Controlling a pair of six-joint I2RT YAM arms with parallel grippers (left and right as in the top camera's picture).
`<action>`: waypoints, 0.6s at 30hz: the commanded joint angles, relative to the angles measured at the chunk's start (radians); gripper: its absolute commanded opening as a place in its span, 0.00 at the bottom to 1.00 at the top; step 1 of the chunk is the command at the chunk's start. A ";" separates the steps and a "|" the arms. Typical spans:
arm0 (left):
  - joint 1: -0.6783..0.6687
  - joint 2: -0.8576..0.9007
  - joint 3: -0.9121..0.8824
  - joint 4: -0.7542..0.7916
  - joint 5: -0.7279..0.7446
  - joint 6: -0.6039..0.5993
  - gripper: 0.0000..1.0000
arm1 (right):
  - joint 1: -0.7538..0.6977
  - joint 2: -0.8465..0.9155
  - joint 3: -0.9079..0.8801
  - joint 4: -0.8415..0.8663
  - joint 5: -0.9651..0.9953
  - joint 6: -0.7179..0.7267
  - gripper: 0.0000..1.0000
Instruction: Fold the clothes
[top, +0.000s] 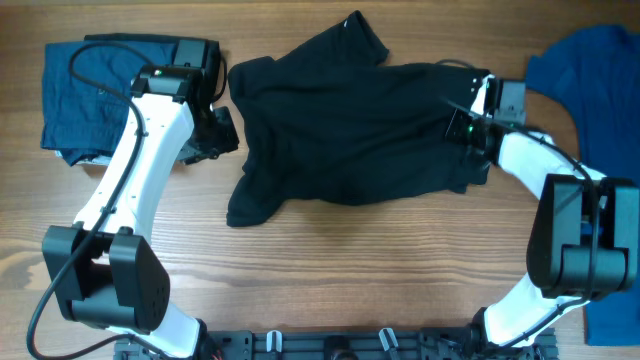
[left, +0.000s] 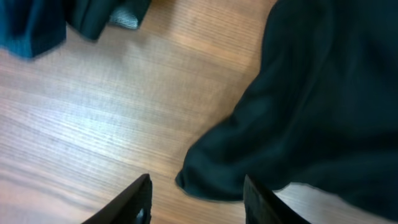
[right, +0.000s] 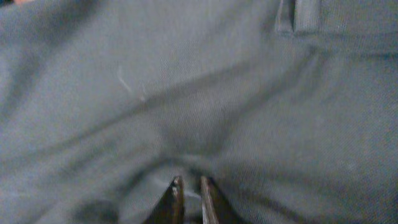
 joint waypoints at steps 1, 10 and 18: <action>0.007 0.011 -0.006 -0.080 0.044 0.006 0.51 | 0.000 -0.031 0.159 -0.190 0.018 -0.007 0.21; 0.007 0.011 -0.142 -0.072 0.155 0.093 0.55 | 0.000 -0.183 0.265 -0.764 -0.019 -0.005 0.34; 0.007 0.011 -0.374 0.187 0.178 0.080 0.54 | 0.000 -0.186 0.114 -0.940 -0.019 0.006 0.35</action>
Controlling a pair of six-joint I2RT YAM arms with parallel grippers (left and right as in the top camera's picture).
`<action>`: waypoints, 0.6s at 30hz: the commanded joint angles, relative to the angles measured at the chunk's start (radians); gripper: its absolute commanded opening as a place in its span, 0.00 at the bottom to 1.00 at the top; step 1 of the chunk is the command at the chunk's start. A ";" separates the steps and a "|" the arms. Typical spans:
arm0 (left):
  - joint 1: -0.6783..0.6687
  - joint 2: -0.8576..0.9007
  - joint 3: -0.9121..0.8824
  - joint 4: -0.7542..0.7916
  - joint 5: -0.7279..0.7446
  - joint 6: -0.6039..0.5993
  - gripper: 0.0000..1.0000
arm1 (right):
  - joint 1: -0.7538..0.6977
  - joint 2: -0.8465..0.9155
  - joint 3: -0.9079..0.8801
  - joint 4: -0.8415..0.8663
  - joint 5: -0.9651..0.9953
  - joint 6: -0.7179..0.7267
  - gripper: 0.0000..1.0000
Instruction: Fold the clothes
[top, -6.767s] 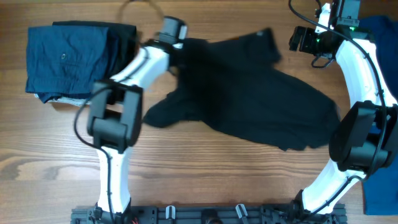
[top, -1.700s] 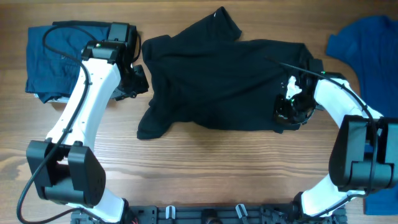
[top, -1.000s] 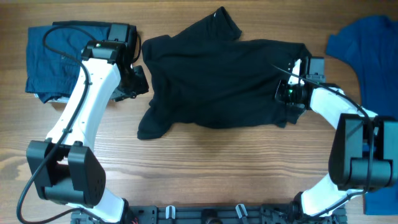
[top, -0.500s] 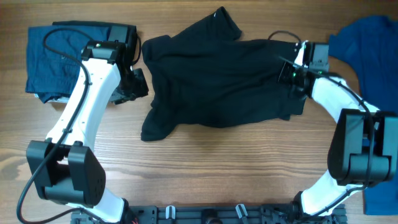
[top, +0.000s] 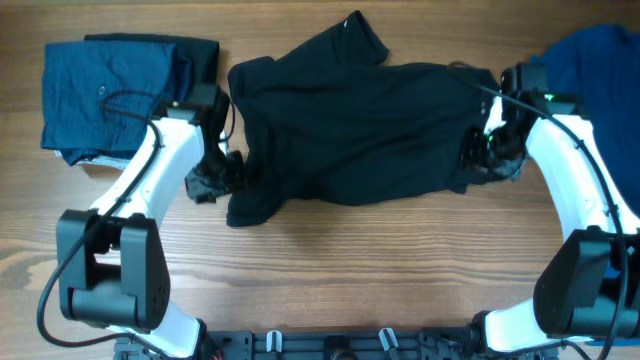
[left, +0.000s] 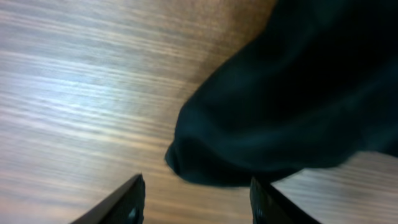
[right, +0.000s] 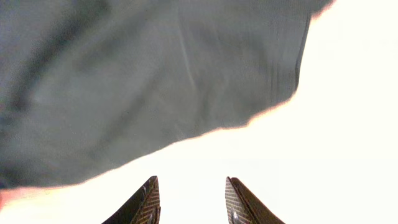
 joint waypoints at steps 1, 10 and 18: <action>0.007 0.007 -0.075 0.084 0.037 0.010 0.54 | 0.000 0.002 -0.124 -0.003 -0.014 0.013 0.36; 0.007 0.008 -0.122 0.199 0.040 0.010 0.56 | 0.000 0.002 -0.310 0.206 0.041 0.082 0.58; 0.007 0.008 -0.128 0.218 0.039 0.010 0.64 | 0.000 0.002 -0.369 0.416 0.087 0.075 0.58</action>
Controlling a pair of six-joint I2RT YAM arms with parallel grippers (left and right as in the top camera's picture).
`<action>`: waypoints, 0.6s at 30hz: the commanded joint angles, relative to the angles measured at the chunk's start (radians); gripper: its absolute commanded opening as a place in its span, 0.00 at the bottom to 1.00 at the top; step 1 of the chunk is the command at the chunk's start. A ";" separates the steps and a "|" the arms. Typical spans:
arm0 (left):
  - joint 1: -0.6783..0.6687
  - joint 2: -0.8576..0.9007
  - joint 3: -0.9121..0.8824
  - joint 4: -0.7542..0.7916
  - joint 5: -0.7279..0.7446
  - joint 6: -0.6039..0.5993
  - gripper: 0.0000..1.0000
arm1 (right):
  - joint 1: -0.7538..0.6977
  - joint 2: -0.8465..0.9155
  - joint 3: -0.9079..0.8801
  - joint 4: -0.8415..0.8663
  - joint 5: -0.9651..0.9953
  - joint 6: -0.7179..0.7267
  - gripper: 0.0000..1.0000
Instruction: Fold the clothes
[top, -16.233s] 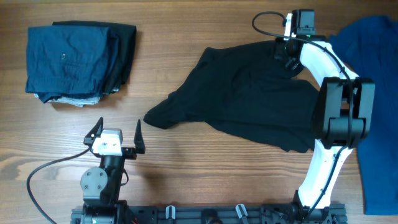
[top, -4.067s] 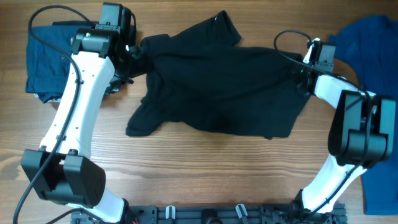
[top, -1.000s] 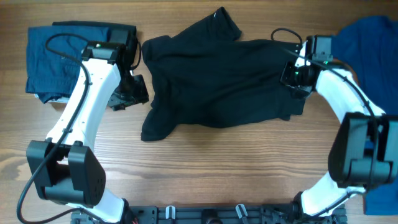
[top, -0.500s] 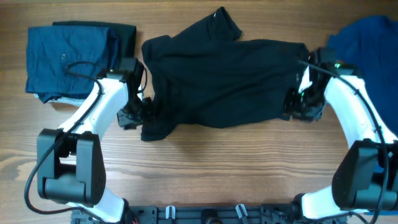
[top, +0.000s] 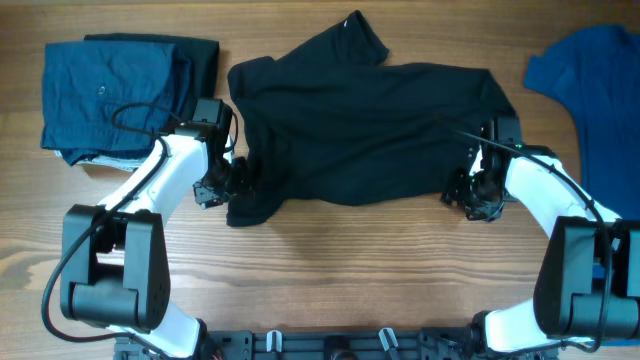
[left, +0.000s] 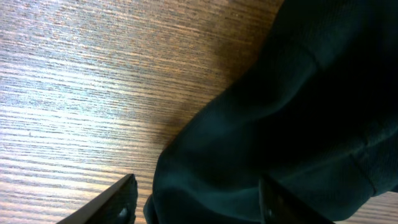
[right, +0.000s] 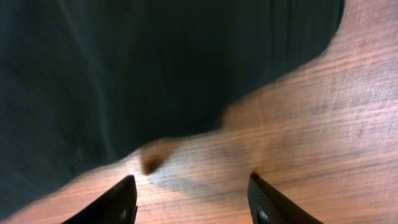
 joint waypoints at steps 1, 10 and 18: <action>0.008 0.007 -0.008 0.004 0.012 0.009 0.64 | 0.000 0.002 -0.010 0.038 0.062 0.010 0.58; 0.008 0.007 -0.008 0.005 0.012 0.009 0.67 | 0.000 0.003 -0.010 0.069 0.109 0.011 0.58; 0.008 0.007 -0.008 0.003 0.012 0.009 0.67 | 0.000 0.003 -0.012 0.162 0.106 0.011 0.59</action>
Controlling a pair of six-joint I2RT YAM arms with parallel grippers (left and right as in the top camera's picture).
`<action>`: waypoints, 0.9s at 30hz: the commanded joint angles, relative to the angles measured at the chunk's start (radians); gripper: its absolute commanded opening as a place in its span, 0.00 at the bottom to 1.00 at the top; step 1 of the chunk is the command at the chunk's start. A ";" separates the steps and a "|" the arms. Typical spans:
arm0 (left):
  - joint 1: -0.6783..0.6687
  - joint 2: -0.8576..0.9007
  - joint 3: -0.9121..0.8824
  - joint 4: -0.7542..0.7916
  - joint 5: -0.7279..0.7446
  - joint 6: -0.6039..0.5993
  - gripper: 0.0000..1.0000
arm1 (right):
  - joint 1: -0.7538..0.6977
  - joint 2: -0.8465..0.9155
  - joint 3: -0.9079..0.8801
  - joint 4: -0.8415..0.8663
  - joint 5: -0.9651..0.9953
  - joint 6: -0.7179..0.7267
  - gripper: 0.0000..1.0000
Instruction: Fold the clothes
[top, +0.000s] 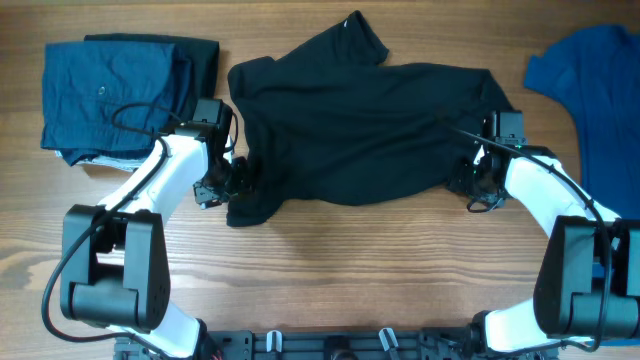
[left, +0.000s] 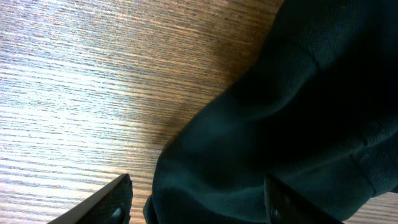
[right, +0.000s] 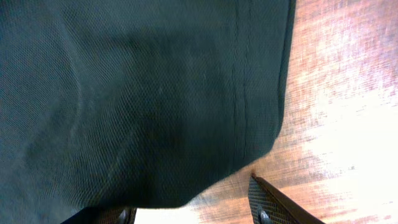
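A black shirt (top: 360, 120) lies crumpled across the middle of the wooden table. My left gripper (top: 232, 180) is open at the shirt's lower left corner (left: 249, 155), its two fingers astride the bunched cloth. At the lower right hem (right: 161, 106) my right gripper (top: 470, 186) is open too, one finger over the cloth and the other over bare wood. Neither gripper has closed on the cloth.
A folded stack of dark blue clothes (top: 110, 85) sits at the back left. A blue garment (top: 595, 80) lies spread along the right edge. Bare wood (top: 340, 270) runs along the front of the table.
My right gripper has shifted slightly toward the shirt, so its hem now lies between the fingers. The left gripper has hardly moved.
My right gripper was shut on the shirt's right side while the left hung open beside the left sleeve. Then the right was open, and both grippers stood nearer the shirt's lower corners. Now each stands open over a lower corner.
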 joint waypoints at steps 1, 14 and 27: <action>0.007 0.007 -0.008 0.002 0.012 0.009 0.67 | 0.000 0.003 -0.010 0.033 0.019 0.011 0.59; 0.007 0.007 -0.008 0.001 0.012 0.009 0.68 | 0.000 0.003 -0.010 0.121 -0.006 0.013 0.59; 0.007 0.007 -0.008 0.002 0.012 0.009 0.69 | 0.000 0.003 -0.010 0.119 -0.048 0.012 0.44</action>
